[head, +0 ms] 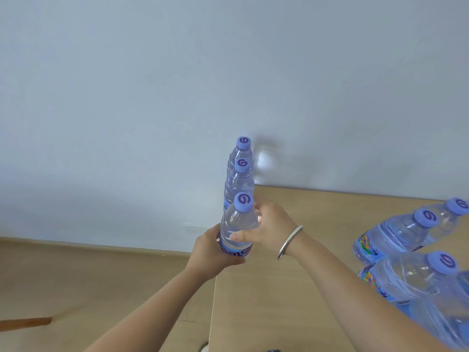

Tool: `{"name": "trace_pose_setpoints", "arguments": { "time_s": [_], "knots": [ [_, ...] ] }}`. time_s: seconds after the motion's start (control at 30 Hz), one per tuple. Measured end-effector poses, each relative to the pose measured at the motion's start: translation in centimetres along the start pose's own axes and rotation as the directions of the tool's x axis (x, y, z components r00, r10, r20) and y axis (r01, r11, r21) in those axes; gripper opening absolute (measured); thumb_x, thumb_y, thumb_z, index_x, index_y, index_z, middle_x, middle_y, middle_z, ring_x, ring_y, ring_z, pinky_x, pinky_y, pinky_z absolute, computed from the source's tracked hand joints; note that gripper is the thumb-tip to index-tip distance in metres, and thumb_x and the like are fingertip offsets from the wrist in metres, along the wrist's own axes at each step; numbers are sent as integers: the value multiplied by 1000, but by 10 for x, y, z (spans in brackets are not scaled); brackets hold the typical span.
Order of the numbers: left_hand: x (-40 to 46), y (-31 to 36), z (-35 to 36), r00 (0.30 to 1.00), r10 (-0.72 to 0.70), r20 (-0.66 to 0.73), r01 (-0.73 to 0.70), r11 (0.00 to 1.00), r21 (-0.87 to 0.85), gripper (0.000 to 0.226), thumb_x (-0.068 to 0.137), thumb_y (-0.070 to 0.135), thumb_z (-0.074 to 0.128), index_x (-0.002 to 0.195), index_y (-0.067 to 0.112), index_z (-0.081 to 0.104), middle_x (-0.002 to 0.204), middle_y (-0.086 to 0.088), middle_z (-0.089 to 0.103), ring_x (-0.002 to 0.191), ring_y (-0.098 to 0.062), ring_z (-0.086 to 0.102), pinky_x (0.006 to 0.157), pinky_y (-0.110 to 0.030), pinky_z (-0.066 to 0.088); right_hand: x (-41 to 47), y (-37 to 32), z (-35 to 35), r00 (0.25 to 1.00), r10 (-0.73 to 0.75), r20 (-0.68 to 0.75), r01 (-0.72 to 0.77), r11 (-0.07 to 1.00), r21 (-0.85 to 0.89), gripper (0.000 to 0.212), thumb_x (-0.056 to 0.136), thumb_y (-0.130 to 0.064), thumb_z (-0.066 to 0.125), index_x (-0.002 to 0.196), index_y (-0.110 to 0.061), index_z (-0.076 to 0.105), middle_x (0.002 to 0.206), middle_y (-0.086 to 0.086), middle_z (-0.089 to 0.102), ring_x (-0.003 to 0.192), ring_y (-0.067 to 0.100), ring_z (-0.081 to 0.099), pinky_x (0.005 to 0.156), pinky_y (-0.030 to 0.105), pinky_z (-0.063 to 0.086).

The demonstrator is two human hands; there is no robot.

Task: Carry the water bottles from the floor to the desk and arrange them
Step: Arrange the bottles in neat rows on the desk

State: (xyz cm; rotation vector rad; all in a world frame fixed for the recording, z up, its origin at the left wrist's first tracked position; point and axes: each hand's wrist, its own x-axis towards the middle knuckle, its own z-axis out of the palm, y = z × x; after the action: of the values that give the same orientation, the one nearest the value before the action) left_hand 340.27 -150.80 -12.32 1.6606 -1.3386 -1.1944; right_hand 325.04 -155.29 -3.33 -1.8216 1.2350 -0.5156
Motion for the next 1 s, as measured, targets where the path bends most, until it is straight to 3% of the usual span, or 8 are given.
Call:
{"name": "trace_pose_setpoints", "arguments": {
  "time_s": [0.13, 0.4, 0.57, 0.7, 0.77, 0.87, 1.0],
  "knots": [
    [10, -9, 3, 1000, -7, 7, 7, 1000, 4, 56, 47, 18, 88, 89, 41, 60, 80, 27, 68, 74, 9, 63, 59, -7, 47, 8, 7, 6, 1000, -3, -25, 3, 1000, 6, 45, 59, -28, 85, 90, -40, 55, 101, -9, 63, 89, 5, 59, 73, 11, 43],
    [25, -20, 7, 1000, -9, -4, 9, 1000, 4, 57, 45, 26, 88, 90, 44, 59, 84, 31, 67, 77, 10, 63, 61, -7, 48, 20, 12, 10, 998, 22, -57, -24, 999, -33, 50, 57, -25, 85, 100, -26, 59, 108, -5, 57, 95, 14, 56, 82, 25, 47],
    [31, -23, 12, 999, -10, -50, 8, 999, -33, 56, 46, 23, 88, 90, 42, 59, 84, 33, 66, 78, 13, 61, 58, -3, 44, 28, 14, 11, 998, 14, -63, -21, 994, -104, 52, 58, -27, 83, 104, -22, 59, 106, -8, 54, 93, 11, 54, 78, 18, 42],
    [38, -22, 12, 998, -7, -54, 4, 998, -60, 56, 48, 24, 88, 90, 44, 59, 84, 33, 66, 77, 13, 61, 58, -3, 43, 32, 15, 10, 996, -16, -84, 5, 991, -134, 61, 59, -25, 82, 114, -25, 55, 103, -19, 40, 95, 2, 44, 74, -3, 31],
    [42, -22, 12, 999, -10, -50, 7, 998, -60, 56, 49, 22, 88, 90, 44, 58, 83, 33, 66, 77, 13, 61, 58, -3, 44, 35, 16, 9, 995, -28, -93, 14, 989, -146, 61, 60, -25, 82, 114, -25, 55, 101, -20, 41, 93, 3, 45, 73, -5, 31],
    [44, -23, 11, 999, -10, -43, 7, 998, -56, 57, 49, 21, 87, 89, 46, 56, 83, 34, 65, 76, 13, 61, 57, -3, 43, 38, 17, 9, 994, -20, -105, 5, 989, -148, 57, 58, -27, 82, 110, -23, 57, 99, -17, 46, 93, 6, 50, 76, 3, 38],
    [44, -24, 10, 999, -9, -32, 7, 999, -45, 56, 50, 22, 88, 89, 46, 55, 83, 36, 64, 77, 15, 60, 57, -3, 43, 35, 20, 12, 992, 23, -122, -34, 995, -95, 62, 60, -29, 82, 115, -22, 54, 113, -7, 53, 103, 12, 53, 90, 27, 47]
  ]
}}
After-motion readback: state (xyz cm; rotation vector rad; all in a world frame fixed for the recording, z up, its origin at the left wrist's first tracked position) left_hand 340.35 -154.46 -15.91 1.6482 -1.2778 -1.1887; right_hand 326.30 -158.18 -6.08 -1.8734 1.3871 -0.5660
